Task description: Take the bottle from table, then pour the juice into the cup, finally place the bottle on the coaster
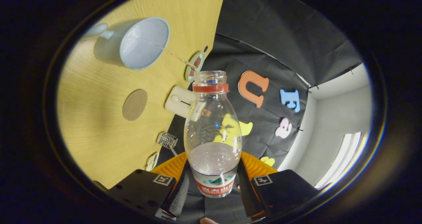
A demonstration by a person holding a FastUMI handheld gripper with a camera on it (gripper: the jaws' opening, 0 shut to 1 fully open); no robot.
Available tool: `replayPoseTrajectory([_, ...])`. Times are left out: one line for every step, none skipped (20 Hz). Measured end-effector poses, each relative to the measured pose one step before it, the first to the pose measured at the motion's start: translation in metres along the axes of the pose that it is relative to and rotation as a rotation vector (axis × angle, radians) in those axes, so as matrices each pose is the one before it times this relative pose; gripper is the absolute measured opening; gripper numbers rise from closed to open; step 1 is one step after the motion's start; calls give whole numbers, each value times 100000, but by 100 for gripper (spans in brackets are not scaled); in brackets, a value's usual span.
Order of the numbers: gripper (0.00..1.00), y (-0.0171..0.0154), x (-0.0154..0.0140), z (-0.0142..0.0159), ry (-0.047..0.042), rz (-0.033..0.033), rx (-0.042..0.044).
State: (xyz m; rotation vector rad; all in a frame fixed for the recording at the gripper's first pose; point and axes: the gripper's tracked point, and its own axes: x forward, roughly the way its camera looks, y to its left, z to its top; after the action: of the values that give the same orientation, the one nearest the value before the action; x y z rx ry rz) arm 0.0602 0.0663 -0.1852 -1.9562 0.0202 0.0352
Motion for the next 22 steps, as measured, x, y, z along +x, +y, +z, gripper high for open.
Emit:
replayPoseTrajectory([74,-105,252,107,-118,137,-640])
replayPoseTrajectory([74,27,203,92,-527,395,-1025])
replayPoseTrajectory([74,-32,172,266,-565,-139,-1087])
replayPoseTrajectory([74,-157,160,86,-584,-335,-859])
replayPoseTrajectory([74,-71,26,29,-289,-42,-379])
replayPoseTrajectory([74,6,-49,60,-525,99,-279])
replayPoseTrajectory([74,-2,103,144,-467,-138,-596])
replayPoseTrajectory([74,-71,50,-8,-473,-530,-846])
replayPoseTrajectory([74,-226,19,44,-340,-442,-725])
replayPoseTrajectory([74,-164,27,-106,-18,-397,-122])
replayPoseTrajectory([74,-257,-79,-200,-136,-337,-39])
replayPoseTrajectory([74,-204,-4,-191,7,-613,-581])
replayPoseTrajectory([74,-242,159,-42,16,-828,-635])
replayPoseTrajectory([74,-227,144,-57,-177,-425,-476])
replayPoseTrajectory([74,-104,113,-112,-84,-628,-404])
replayPoseTrajectory([74,-198,27,-98,73,-662,-520])
replayPoseTrajectory([74,-265,29,-78,83,-669,-144])
replayPoseTrajectory([74,-153,-128,-59,-314,-456,315])
replayPoseTrajectory([74,-151,-112,21,-187,-419,315])
replayPoseTrajectory([74,-89,-66,-27,-156,-378,177])
replayPoseTrajectory([74,-52,21,-48,-41,-276,144])
replayPoseTrajectory([74,17,-107,-43,139,-260,365])
